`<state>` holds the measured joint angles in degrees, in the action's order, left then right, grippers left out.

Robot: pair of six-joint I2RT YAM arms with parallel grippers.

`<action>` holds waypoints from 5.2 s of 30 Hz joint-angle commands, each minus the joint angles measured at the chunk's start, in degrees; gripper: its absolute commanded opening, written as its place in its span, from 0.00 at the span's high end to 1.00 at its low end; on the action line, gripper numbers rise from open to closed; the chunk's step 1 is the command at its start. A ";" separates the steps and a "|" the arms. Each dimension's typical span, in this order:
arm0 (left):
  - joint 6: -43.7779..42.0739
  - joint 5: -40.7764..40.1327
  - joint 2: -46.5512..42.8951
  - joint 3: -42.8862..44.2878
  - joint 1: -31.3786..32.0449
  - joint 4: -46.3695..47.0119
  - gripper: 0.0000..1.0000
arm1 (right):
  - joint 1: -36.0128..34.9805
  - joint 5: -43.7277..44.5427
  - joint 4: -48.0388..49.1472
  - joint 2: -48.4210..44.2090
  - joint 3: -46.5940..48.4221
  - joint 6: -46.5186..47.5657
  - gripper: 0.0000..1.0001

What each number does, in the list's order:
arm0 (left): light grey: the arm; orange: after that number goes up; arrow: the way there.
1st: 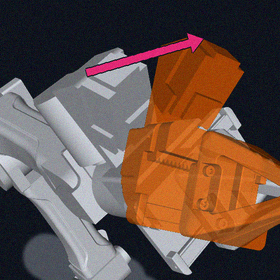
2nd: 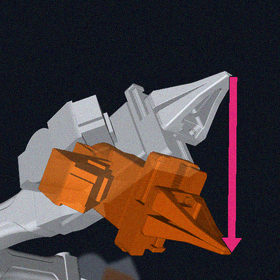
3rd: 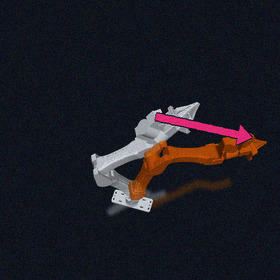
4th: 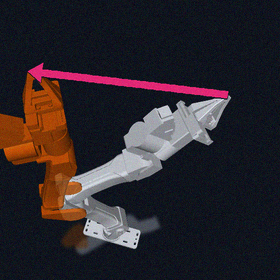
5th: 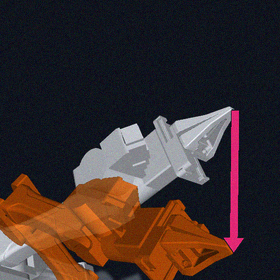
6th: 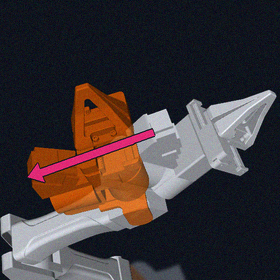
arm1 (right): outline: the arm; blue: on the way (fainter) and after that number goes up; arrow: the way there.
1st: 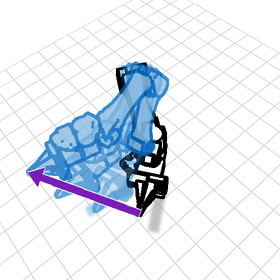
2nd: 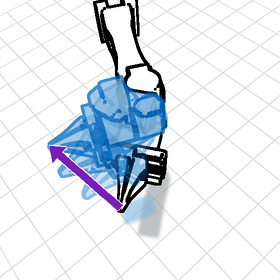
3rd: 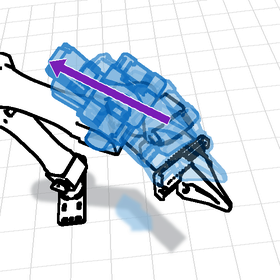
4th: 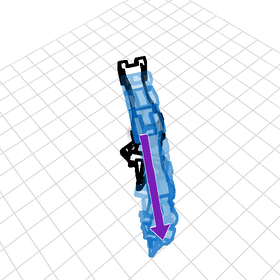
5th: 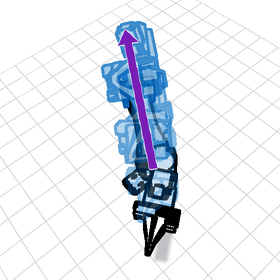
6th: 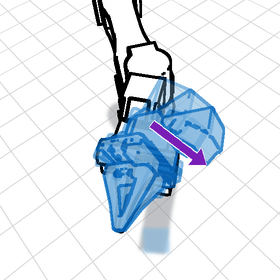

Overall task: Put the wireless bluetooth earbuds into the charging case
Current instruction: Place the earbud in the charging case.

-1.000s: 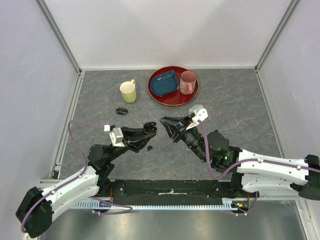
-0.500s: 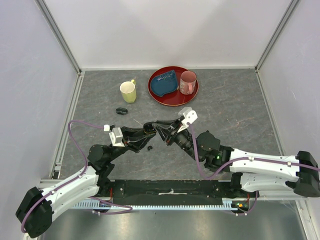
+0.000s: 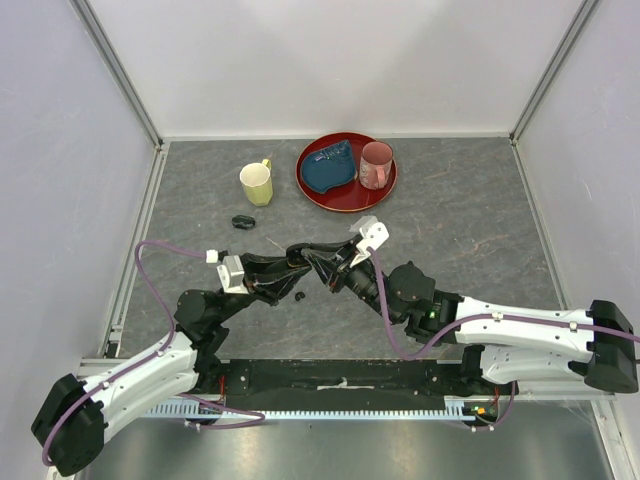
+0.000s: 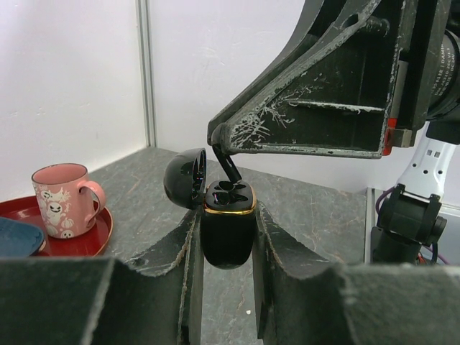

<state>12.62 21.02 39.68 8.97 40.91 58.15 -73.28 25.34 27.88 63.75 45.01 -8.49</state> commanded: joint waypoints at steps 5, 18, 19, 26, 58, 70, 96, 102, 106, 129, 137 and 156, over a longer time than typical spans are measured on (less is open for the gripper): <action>1.44 0.17 -0.92 0.43 0.14 3.99 0.98 | -0.29 0.41 4.29 0.50 -0.19 1.37 1.00; 1.53 0.34 -1.54 0.43 0.14 3.90 0.98 | -0.29 0.58 3.67 0.59 -1.07 4.01 1.00; 1.53 0.34 -1.45 0.43 0.23 3.81 0.98 | -0.38 0.67 3.59 0.33 -1.33 4.27 1.00; 1.44 0.25 -1.19 0.69 0.14 3.81 0.98 | -0.29 0.58 1.83 -0.11 -0.98 7.17 1.00; 0.82 -1.50 -1.10 0.61 0.23 3.81 0.98 | -0.38 -1.00 -2.30 -0.55 -0.98 10.25 1.00; 0.74 -0.01 -1.01 0.70 0.23 3.99 0.98 | -0.38 4.45 2.18 -0.47 -2.56 10.60 1.00; 0.65 -0.54 -1.45 0.43 0.14 4.34 0.98 | -0.38 -1.52 -0.72 -1.52 -3.27 7.52 1.00; 0.30 -1.06 -1.80 0.43 0.14 4.34 0.98 | -0.38 -3.54 -2.74 -1.87 -2.92 7.70 1.00; 0.47 -0.89 -1.54 0.43 0.14 4.34 0.98 | -0.38 -3.63 -2.92 -1.78 -2.83 7.44 1.00; -1.02 -3.00 -2.42 0.08 0.23 4.96 0.98 | -1.08 -4.43 -9.25 0.76 1.13 7.00 1.00; -1.37 -3.52 -2.24 0.17 0.23 6.18 0.98 | -1.17 -2.76 -10.47 2.00 2.62 5.68 1.00; -2.43 -6.16 -2.68 -0.10 0.23 7.50 0.98 | -1.17 -2.23 -16.36 3.05 5.70 2.69 0.96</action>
<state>12.99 18.24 38.20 8.03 41.01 56.88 -73.67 25.43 17.61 65.67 49.76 -3.51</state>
